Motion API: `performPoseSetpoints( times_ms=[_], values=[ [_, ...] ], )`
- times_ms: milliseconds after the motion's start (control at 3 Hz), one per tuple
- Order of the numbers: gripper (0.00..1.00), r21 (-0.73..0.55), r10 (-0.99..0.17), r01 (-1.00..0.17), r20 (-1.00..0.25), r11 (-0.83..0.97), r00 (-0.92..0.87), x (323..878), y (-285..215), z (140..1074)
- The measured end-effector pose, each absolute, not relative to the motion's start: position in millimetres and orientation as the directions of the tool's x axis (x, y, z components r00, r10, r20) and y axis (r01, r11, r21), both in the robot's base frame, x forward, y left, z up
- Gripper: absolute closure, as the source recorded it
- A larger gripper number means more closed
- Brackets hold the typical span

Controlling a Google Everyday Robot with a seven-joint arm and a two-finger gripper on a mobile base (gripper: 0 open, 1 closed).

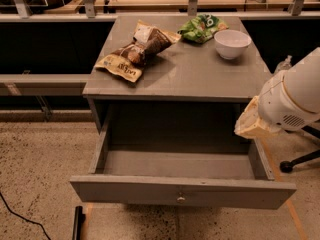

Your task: Close top drawer

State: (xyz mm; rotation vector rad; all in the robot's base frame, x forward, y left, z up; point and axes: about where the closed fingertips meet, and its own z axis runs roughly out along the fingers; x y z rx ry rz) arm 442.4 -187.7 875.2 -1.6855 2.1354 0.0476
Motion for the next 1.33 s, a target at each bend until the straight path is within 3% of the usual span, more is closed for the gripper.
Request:
performPoseSetpoints(
  times_ms=[1333],
  values=[
    [1.00, -0.282, -0.923, -0.930, -0.366, 0.235, -0.122, 421.6, -194.1, 842.5]
  ],
)
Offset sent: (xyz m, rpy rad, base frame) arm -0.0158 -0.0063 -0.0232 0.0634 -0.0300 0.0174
